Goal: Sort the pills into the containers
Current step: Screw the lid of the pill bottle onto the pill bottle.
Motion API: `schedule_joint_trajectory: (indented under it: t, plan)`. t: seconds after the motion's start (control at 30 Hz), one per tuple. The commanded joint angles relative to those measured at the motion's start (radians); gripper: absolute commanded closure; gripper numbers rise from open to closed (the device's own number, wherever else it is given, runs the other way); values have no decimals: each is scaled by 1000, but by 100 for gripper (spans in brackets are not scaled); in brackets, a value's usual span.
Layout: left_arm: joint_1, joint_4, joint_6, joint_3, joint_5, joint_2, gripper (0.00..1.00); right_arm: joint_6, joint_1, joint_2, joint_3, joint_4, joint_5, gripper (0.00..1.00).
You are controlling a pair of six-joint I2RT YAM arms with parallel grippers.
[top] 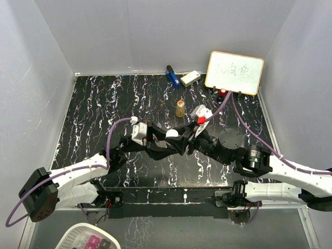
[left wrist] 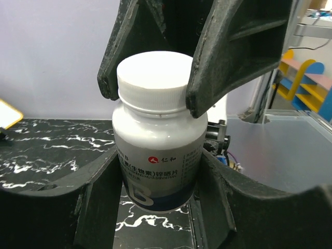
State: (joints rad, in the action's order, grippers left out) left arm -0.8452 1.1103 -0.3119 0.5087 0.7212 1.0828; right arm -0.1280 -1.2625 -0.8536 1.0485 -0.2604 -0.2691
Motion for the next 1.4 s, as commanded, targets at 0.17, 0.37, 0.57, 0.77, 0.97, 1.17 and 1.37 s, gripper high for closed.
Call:
schedule_joint_trajectory:
  t: [0.17, 0.37, 0.57, 0.77, 0.97, 1.17, 1.37]
  plan:
    - [11, -143, 108, 58, -299, -106, 100, 24, -4, -64, -27, 14, -152, 100]
    - [11, -232, 194, 75, -462, -150, 100, 46, -5, -133, -44, 44, -263, 100]
    - [11, -242, 265, 83, -620, -171, 100, 84, -5, -210, -75, 162, -356, 100]
    - [11, -157, 295, 60, -792, -175, 100, 107, -4, -354, -52, 239, -442, 100]
    - [11, -75, 355, 53, -936, -157, 100, 53, -6, -515, 24, 253, -554, 100]
    - [11, -88, 384, 66, -971, -145, 100, 31, -15, -588, 75, 245, -632, 100]
    - [11, -95, 394, 65, -993, -123, 100, 38, -18, -548, 67, 250, -569, 80]
